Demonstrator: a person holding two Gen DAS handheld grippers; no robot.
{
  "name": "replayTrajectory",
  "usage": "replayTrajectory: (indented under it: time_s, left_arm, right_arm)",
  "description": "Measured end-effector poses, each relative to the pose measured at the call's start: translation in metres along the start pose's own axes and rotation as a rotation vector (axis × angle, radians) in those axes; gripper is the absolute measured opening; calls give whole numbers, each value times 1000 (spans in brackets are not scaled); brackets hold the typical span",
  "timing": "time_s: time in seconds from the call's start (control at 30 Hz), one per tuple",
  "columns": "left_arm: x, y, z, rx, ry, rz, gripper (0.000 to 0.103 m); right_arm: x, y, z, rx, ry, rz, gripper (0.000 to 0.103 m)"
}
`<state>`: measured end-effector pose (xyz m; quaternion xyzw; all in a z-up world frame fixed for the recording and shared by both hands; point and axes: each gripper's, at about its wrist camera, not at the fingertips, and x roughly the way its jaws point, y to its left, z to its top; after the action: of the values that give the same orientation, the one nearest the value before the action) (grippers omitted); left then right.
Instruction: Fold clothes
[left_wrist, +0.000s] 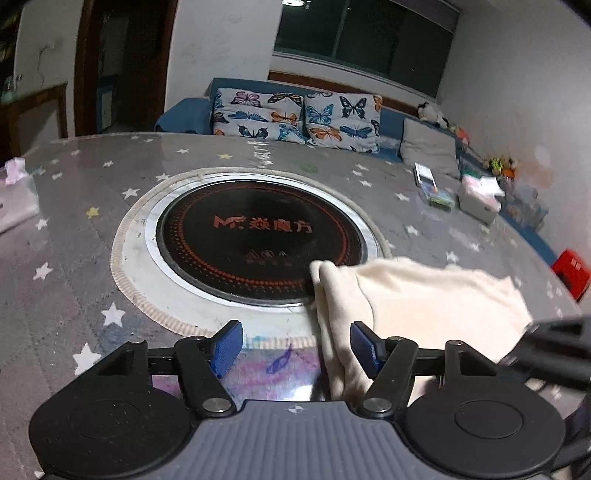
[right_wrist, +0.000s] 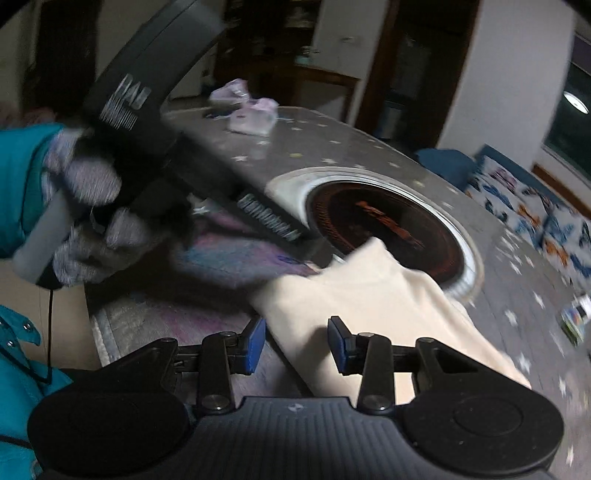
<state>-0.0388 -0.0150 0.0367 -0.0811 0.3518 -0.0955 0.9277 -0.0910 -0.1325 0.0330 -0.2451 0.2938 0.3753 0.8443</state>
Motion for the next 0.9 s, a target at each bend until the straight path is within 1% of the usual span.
replayTrajectory:
  time_s: [0.17, 0.33, 0.4, 0.43, 0.5, 0.53, 0.57, 0.63, 0.73, 0.9]
  left_arm:
    - [0, 11, 8, -83, 18, -53, 67]
    - [4, 13, 10, -154, 48, -106, 68]
    - [6, 13, 10, -186, 60, -119, 69]
    - [7, 13, 10, -204, 65, -124, 69]
    - [10, 15, 10, -247, 77, -131, 70]
    - [11, 16, 10, -268, 82, -135, 70]
    - [12, 17, 10, -289, 88, -139, 70]
    - [14, 18, 11, -337, 97, -145, 71]
    - [17, 21, 12, -412, 115, -163, 72]
    - [24, 22, 12, -531, 156, -212, 72]
  right_arm:
    - [16, 14, 7, -73, 9, 0, 38]
    - [27, 21, 4, -105, 27, -25, 38]
    - [28, 23, 3, -101, 22, -29, 36]
    - [27, 21, 3, -87, 19, -32, 29]
    - [27, 18, 3, -61, 12, -38, 22]
    - [26, 15, 3, -39, 5, -34, 17]
    - [24, 12, 3, -17, -1, -30, 14]
    - [20, 3, 3, 38, -15, -9, 10]
    - [10, -10, 2, 108, -45, 15, 9]
    - [-4, -25, 2, 168, -86, 30, 8]
